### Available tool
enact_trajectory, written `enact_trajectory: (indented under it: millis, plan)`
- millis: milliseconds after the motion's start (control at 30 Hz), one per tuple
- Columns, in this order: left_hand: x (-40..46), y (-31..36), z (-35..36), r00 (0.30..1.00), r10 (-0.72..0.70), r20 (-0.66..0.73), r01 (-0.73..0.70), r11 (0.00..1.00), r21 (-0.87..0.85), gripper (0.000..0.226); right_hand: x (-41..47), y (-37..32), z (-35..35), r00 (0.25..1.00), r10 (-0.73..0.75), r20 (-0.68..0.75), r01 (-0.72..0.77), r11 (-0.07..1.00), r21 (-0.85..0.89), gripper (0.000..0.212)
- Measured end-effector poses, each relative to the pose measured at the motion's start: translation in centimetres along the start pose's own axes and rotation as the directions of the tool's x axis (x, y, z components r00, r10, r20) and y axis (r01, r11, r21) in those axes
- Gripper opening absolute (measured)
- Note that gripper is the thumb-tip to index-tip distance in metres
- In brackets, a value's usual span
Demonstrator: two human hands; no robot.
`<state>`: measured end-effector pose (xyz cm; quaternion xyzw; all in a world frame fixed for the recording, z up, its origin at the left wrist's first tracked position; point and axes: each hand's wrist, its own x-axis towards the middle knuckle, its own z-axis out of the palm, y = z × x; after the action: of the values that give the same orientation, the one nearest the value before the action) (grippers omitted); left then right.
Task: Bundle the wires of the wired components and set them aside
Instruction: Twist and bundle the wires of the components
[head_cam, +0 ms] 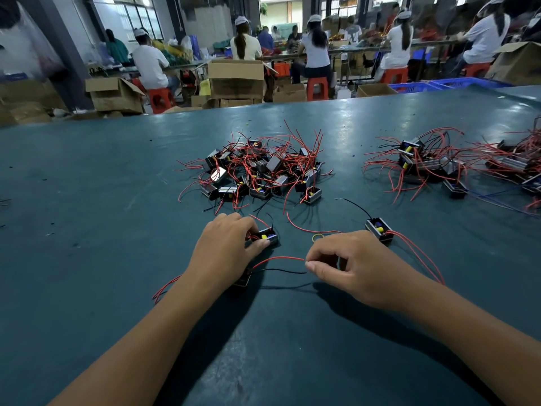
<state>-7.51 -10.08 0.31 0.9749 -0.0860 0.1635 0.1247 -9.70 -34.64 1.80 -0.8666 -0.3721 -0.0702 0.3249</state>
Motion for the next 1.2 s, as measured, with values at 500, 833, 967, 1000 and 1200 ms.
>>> enact_trajectory:
  millis: [500, 833, 967, 1000, 1200]
  plan:
    - [0.10, -0.19, 0.15, 1.000, 0.004, -0.021, -0.005, 0.999, -0.051, 0.033, -0.09, -0.47, 0.01, 0.996, -0.006, 0.087, 0.011, 0.998, -0.064, 0.015]
    - [0.08, -0.32, 0.40, 1.000, -0.008, -0.023, 0.006, 0.997, -0.071, 0.031, -0.21, -0.67, -0.13, 0.990, 0.013, 0.138, 0.000, 0.995, -0.099, 0.017]
    - [0.19, -0.38, 0.47, 1.000, -0.016, -0.022, 0.014, 0.997, -0.069, 0.030, -0.23, -0.41, -0.12, 0.990, 0.026, 0.141, -0.012, 0.995, -0.099, 0.017]
    - [0.23, -0.35, 0.45, 1.000, -0.015, -0.019, 0.014, 0.998, -0.069, 0.029, -0.22, -0.32, -0.16, 0.990, 0.029, 0.139, -0.016, 0.995, -0.098, 0.017]
    - [0.13, -0.26, 0.41, 1.000, -0.007, -0.018, 0.006, 0.998, -0.054, 0.030, -0.15, -0.20, -0.13, 0.991, 0.021, 0.129, -0.006, 0.993, -0.114, 0.015]
